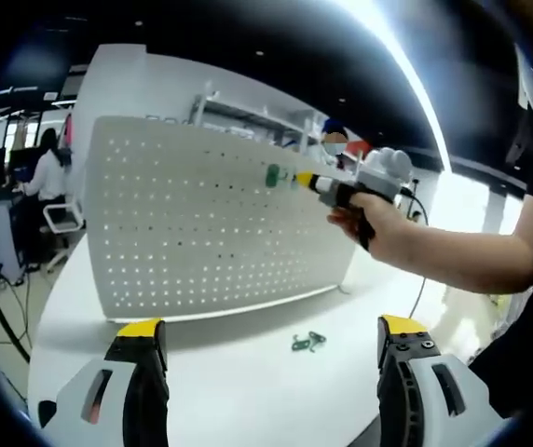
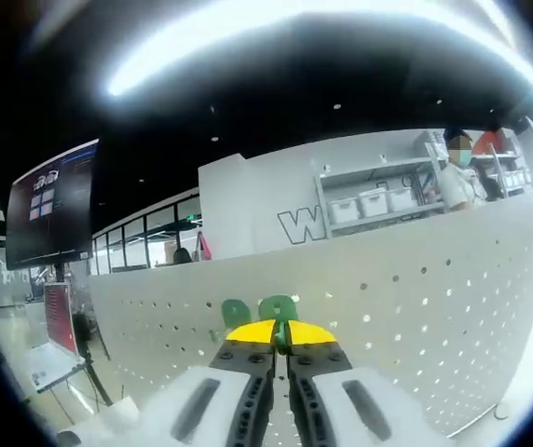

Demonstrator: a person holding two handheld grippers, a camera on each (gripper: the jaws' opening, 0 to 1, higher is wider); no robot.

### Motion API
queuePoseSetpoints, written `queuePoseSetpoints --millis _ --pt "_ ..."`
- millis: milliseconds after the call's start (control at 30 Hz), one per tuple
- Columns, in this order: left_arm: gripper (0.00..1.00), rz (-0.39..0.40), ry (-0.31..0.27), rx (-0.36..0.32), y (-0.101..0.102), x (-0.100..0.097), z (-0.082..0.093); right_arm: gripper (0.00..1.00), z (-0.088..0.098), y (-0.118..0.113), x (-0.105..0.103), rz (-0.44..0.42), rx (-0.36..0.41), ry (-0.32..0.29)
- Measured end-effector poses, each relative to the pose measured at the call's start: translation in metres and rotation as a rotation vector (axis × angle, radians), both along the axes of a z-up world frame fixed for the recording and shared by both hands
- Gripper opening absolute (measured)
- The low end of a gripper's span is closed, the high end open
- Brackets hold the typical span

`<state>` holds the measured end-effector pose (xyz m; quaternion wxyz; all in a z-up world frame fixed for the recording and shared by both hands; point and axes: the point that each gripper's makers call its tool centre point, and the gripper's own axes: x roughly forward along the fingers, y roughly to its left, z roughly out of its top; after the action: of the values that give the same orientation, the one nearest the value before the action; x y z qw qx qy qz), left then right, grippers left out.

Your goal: Insert the hook assembly into the mounting plate slot until the hook locks in place.

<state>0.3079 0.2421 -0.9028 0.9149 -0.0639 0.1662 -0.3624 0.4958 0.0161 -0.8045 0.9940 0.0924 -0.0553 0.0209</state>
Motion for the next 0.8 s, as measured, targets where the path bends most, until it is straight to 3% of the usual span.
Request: queuePoseSetpoints --millis 800 --pt "0.94 0.003 0.001 0.003 0.005 0.007 0.002 0.0 -0.002 -0.007 0.013 -0.071 -0.002 -0.012"
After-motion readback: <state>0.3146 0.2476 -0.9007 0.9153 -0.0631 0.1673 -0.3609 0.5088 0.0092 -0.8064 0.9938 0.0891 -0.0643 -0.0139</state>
